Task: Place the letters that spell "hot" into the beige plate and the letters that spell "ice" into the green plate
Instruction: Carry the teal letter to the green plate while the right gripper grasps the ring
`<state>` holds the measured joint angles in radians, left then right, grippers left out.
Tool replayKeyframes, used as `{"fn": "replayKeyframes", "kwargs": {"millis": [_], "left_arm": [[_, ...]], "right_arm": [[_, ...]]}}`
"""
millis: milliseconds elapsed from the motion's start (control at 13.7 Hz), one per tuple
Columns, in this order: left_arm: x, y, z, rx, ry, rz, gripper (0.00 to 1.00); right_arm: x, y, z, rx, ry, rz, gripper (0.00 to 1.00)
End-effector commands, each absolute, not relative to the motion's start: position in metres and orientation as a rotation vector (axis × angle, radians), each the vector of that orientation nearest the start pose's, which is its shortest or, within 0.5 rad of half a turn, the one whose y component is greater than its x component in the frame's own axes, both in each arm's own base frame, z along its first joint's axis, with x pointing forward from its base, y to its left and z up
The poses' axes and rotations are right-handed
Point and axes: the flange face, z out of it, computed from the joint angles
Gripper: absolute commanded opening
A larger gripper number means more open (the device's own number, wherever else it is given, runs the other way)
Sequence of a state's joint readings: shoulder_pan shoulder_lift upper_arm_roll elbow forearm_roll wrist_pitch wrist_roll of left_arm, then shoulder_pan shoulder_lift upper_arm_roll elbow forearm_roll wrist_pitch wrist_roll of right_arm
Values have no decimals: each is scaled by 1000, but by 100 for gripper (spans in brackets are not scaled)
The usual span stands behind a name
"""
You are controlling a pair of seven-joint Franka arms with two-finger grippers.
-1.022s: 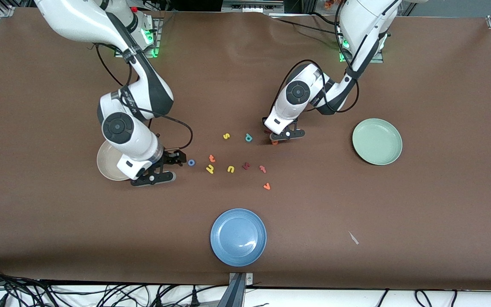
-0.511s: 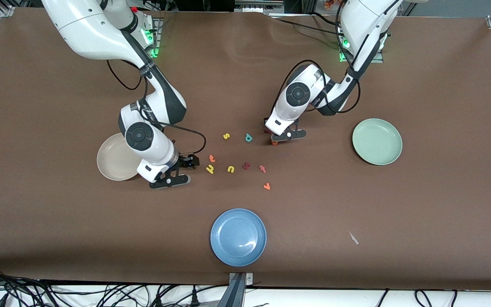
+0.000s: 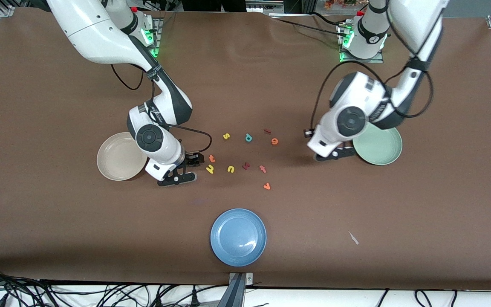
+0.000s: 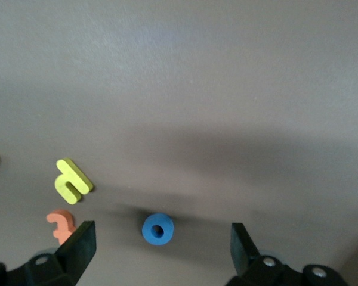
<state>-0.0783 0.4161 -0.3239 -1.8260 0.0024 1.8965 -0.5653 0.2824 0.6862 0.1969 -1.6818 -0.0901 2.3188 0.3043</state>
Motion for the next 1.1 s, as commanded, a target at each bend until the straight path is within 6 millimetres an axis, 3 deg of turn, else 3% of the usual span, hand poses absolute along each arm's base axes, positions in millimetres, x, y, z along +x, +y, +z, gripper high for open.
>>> {"fn": "replayKeyframes", "kwargs": {"millis": [0,219,365,584,730,876,949,1022], "left_arm": [[575,-158,293,-3055,-130,563,2],[588,-80,282,-3056,-22,569,7],[590,-43,263,-3084,43,619,7],[587,-27,213,-3072,55,693,7],[580,-23,194,-3059,59,745,7],[579,-21,192,-3058,55,753,9],[579,-21,192,-3058,55,755,15],[579,-22,192,-3056,58,759,29]], "right_arm": [[592,299,190,-3081,-323,69,99],[578,302,180,-3076,-340,61,98],[577,302,179,-3076,-341,64,95],[573,306,177,-3076,-357,65,90],[573,305,175,-3079,-365,60,83],[572,304,174,-3087,-391,57,72],[571,305,173,-3088,-402,57,65],[571,304,173,-3091,-408,55,57]]}}
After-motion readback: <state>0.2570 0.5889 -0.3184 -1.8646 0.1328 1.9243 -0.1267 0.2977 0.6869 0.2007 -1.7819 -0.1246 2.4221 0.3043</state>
